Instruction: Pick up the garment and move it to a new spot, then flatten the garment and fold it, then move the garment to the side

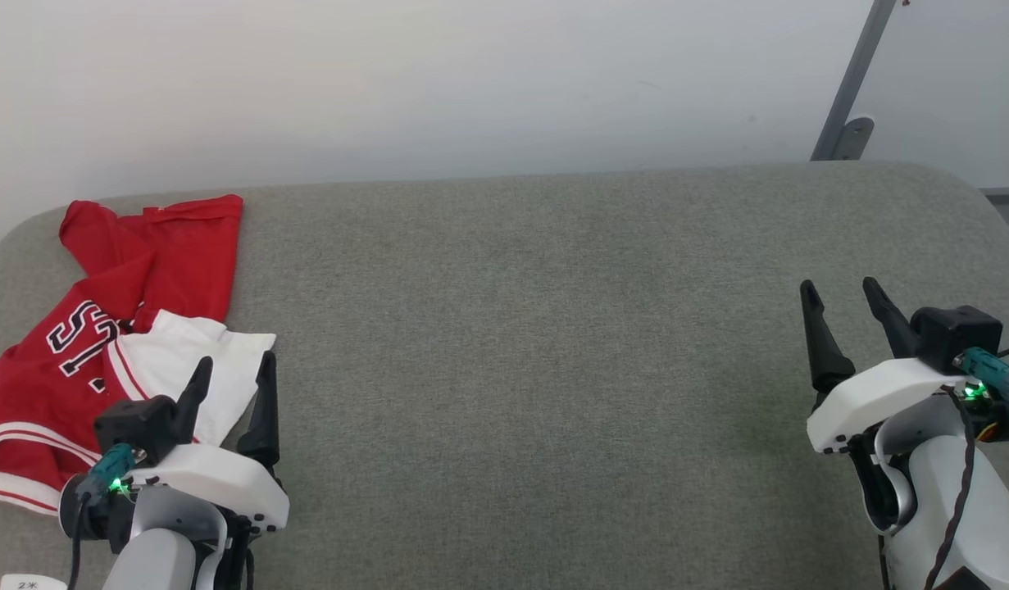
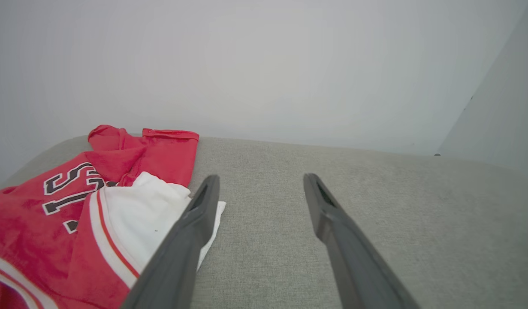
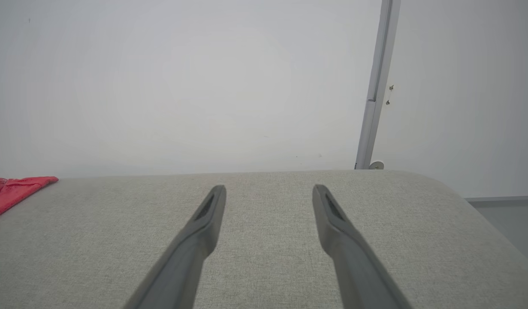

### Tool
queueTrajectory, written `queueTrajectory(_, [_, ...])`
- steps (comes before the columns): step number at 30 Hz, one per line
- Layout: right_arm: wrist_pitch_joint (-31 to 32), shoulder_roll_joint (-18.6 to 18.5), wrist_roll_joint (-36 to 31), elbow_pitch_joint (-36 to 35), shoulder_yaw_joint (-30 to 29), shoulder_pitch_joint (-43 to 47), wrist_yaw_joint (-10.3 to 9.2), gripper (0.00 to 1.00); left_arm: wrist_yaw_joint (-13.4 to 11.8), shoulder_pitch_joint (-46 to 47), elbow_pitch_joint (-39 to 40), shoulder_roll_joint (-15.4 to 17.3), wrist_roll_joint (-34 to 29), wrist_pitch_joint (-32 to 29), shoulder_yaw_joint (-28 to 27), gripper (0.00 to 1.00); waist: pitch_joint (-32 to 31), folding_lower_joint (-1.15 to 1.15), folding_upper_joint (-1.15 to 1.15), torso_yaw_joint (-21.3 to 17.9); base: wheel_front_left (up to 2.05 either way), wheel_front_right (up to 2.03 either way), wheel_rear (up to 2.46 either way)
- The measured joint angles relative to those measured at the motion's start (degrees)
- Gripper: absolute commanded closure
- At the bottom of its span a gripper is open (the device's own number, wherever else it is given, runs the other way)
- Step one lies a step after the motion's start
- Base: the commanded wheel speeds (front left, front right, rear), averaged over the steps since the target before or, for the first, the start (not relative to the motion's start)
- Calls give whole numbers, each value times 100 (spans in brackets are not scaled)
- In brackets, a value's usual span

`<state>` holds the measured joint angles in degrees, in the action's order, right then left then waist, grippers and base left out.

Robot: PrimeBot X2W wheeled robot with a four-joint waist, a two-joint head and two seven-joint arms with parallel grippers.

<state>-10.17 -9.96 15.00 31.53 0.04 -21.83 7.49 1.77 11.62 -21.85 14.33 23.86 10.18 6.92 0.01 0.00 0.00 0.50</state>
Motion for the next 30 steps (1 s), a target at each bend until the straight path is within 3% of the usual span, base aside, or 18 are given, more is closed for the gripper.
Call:
queueTrajectory(8, [-97,5,-148,-2,-1,-41,0,0,25,79,-192,-9,-316,102,-65,0,-13,0,0,138,0,0,0])
queueTrajectory(15, [-191,82,-252,-102,211,9,0,0,-12,84,-346,-27,-580,189,-240,0,-36,0,0,505,0,0,0])
queueTrajectory(30, [-349,434,-589,-15,953,-64,1,0,-225,-271,-166,-153,-1188,354,-651,0,-74,0,0,2137,0,0,0])
